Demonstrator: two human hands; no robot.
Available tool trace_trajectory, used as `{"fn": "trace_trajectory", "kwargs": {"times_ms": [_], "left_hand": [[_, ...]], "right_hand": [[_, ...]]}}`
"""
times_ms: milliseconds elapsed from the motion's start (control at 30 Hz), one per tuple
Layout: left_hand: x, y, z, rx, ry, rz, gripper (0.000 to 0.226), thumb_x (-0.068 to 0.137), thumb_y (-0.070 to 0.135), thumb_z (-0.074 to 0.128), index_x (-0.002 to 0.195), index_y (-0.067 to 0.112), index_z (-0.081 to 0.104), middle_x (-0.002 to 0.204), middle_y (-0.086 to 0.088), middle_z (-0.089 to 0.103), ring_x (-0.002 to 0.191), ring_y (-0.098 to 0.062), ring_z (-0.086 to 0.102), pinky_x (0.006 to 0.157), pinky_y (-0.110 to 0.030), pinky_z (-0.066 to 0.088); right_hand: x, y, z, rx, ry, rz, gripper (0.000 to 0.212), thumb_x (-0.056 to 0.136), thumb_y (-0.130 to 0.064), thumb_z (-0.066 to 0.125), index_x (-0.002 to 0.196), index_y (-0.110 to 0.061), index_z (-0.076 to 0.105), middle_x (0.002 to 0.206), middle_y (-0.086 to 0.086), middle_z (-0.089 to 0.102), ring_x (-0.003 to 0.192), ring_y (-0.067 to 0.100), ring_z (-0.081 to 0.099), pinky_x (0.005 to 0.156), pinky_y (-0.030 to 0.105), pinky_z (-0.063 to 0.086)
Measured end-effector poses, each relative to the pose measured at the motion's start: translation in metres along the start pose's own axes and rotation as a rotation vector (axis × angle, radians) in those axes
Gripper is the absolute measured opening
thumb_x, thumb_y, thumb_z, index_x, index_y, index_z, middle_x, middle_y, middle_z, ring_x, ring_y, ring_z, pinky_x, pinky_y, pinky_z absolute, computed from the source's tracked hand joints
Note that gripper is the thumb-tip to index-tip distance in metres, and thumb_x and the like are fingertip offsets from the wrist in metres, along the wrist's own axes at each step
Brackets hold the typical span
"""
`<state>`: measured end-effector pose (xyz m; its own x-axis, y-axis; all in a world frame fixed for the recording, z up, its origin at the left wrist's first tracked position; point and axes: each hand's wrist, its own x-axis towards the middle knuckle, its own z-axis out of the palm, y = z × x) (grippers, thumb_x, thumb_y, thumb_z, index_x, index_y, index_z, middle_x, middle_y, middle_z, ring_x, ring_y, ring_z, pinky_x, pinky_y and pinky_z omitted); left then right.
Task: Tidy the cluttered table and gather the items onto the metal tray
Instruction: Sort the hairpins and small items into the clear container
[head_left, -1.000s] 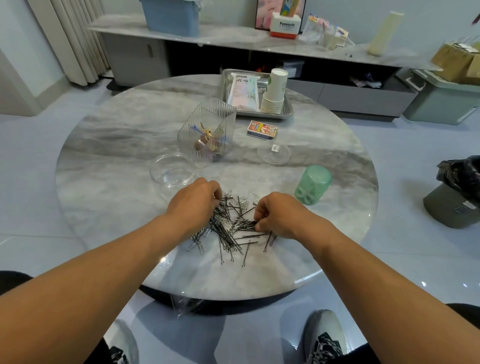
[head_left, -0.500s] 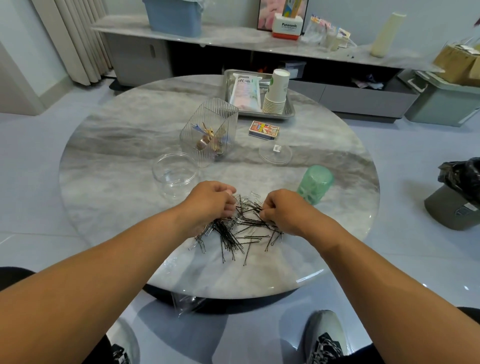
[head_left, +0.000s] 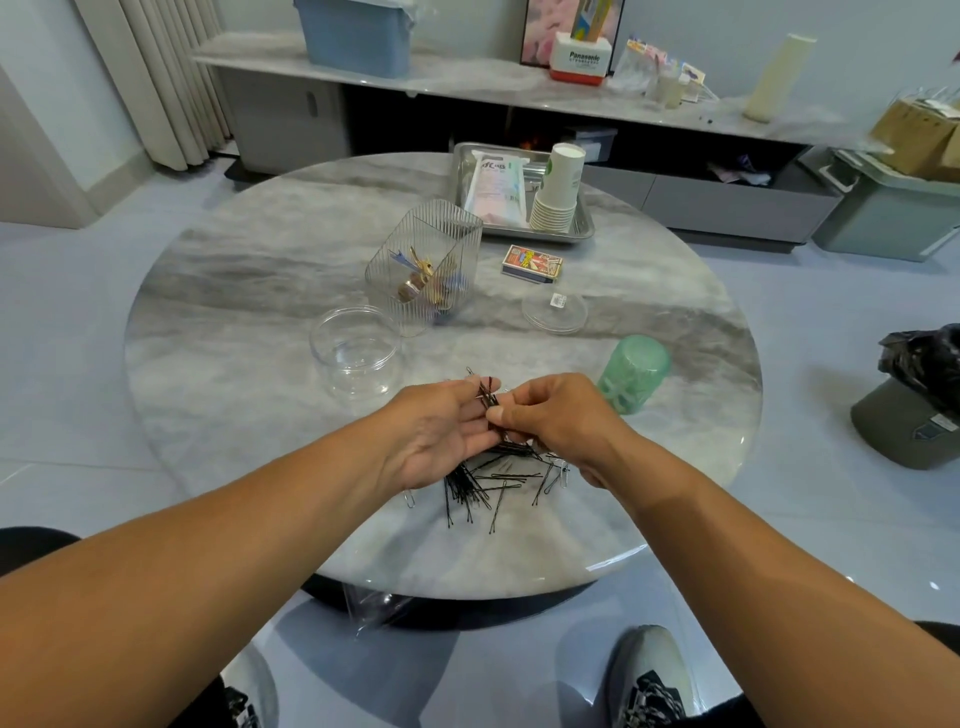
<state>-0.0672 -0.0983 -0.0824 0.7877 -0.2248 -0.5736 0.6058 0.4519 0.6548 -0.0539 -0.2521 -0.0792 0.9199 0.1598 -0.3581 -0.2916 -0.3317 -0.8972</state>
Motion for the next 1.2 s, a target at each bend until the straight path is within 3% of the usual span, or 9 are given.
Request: {"fn": "trace_trajectory", "kwargs": {"times_ms": [100,233,433,567,700,800,867,1033,1200], "left_hand": [[0.001,0.004,-0.004,-0.072,-0.006,-0.041,0.053,0.11,0.044,0.03,0.124,0.002,0.059,0.114,-0.018,0.071,0.098,-0.027,0.07,0.075,-0.037,0.057],[0.001,0.005,-0.004,-0.086,-0.015,-0.056,0.066,0.106,0.056,0.031,0.127,0.001,0.058,0.117,-0.02,0.07,0.104,-0.03,0.069,0.084,-0.04,0.057],[-0.002,0.003,0.0,-0.053,-0.061,-0.046,0.067,0.105,0.056,0.033,0.128,-0.002,0.058,0.11,-0.016,0.073,0.101,-0.028,0.07,0.083,-0.038,0.061],[-0.002,0.004,-0.002,-0.04,-0.068,-0.038,0.066,0.105,0.055,0.036,0.12,-0.003,0.064,0.087,-0.013,0.072,0.077,-0.022,0.071,0.068,-0.032,0.063],[0.0,0.004,-0.004,-0.075,-0.031,-0.025,0.048,0.105,0.043,0.046,0.117,0.0,0.062,0.088,-0.013,0.07,0.075,-0.021,0.07,0.067,-0.028,0.063],[0.001,0.005,-0.004,-0.072,0.001,-0.02,0.027,0.105,0.029,0.053,0.112,0.005,0.063,0.081,-0.009,0.068,0.064,-0.014,0.067,0.056,-0.021,0.058],[0.002,0.008,-0.006,-0.033,0.022,-0.015,0.022,0.105,0.027,0.053,0.109,0.008,0.064,0.075,-0.003,0.062,0.059,-0.008,0.059,0.049,-0.016,0.05],[0.006,0.018,-0.011,0.012,0.109,-0.002,0.023,0.109,0.029,0.044,0.103,0.014,0.06,0.066,0.003,0.046,0.048,-0.005,0.038,0.037,-0.014,0.03],[0.009,0.019,-0.011,-0.014,0.135,0.025,0.022,0.11,0.013,0.035,0.119,0.017,0.055,0.059,0.004,0.041,0.044,-0.005,0.032,0.035,-0.015,0.024]], "right_hand": [[0.003,0.0,0.0,0.05,-0.01,0.027,0.004,0.087,-0.002,0.077,0.087,-0.004,0.074,0.061,0.001,0.069,0.053,0.005,0.062,0.05,0.014,0.05],[0.004,0.001,0.001,0.111,-0.012,0.033,0.008,0.085,0.002,0.078,0.081,-0.004,0.074,0.06,0.004,0.07,0.053,0.009,0.065,0.056,0.017,0.057],[0.004,0.003,0.003,0.067,0.042,-0.04,0.013,0.08,-0.004,0.084,0.083,-0.001,0.072,0.066,0.009,0.072,0.06,0.018,0.069,0.057,0.022,0.058],[0.003,-0.004,0.001,0.223,-0.019,-0.001,0.006,0.092,-0.003,0.073,0.092,0.002,0.071,0.077,0.015,0.074,0.065,0.019,0.074,0.058,0.021,0.059],[0.005,-0.013,-0.003,0.228,-0.01,0.007,0.007,0.099,-0.004,0.062,0.101,0.0,0.068,0.085,0.019,0.076,0.064,0.02,0.073,0.055,0.023,0.059],[0.008,-0.013,-0.015,0.044,0.142,-0.046,0.007,0.099,-0.01,0.063,0.1,-0.011,0.07,0.079,0.005,0.076,0.054,0.008,0.064,0.045,0.018,0.048],[0.011,-0.012,-0.028,-0.223,0.208,-0.099,0.009,0.092,-0.011,0.072,0.09,-0.019,0.073,0.077,-0.002,0.075,0.053,0.004,0.06,0.048,0.017,0.045],[0.007,-0.003,-0.03,-0.75,-0.056,-0.085,0.02,0.076,-0.015,0.088,0.084,-0.028,0.075,0.071,-0.013,0.067,0.063,0.001,0.059,0.063,0.021,0.047],[0.009,0.008,-0.011,-0.981,-0.046,-0.169,0.027,0.078,-0.022,0.083,0.102,-0.03,0.076,0.082,-0.013,0.063,0.082,0.012,0.06,0.072,0.026,0.047]]}}
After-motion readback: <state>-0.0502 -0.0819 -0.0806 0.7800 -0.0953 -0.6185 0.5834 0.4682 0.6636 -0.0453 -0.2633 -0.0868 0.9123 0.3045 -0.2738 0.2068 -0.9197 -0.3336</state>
